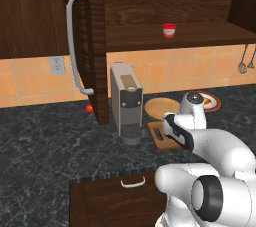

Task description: From the different types of pastries on the counter, select a croissant and place it on the cutting board. Then retrieve a jar of jam from the cabinet and place it alongside the croissant on the cutting board.

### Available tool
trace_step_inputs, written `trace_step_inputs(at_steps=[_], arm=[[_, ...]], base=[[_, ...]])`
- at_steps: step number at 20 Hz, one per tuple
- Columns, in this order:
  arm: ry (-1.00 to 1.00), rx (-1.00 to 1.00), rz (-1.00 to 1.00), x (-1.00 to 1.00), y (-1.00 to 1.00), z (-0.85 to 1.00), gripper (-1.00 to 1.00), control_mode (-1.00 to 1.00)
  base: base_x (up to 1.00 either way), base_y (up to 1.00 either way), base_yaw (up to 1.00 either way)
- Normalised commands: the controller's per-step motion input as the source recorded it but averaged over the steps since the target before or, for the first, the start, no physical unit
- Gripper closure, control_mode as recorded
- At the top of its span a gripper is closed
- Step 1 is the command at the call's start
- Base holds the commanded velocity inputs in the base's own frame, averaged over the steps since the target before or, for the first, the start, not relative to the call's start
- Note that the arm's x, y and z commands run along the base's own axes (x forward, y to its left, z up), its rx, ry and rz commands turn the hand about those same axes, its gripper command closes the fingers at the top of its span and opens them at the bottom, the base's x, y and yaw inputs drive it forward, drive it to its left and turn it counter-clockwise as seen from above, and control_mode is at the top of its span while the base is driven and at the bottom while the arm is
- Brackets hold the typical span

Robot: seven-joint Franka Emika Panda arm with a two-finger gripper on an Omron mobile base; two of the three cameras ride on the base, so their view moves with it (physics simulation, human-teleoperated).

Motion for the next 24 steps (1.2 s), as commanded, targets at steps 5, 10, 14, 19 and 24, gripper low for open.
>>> trace_step_inputs(at_steps=[5,10,14,19,24], arm=[[-0.06,0.0,0.0,-0.08,0.06,-0.04,-1.0,-1.0],[-0.25,-0.02,0.0,0.0,0.0,0.0,-1.0,-1.0],[-0.24,-0.03,0.0,0.0,0.0,-0.02,-1.0,-1.0],[-0.29,0.0,0.0,-0.13,0.03,0.59,-1.0,-1.0],[-0.38,-0.09,0.1,-0.36,0.1,1.0,-1.0,-1.0]], base=[[0.0,0.0,0.0],[0.0,0.0,0.0],[0.0,0.0,0.0],[0.0,0.0,0.0],[0.0,0.0,0.0]])
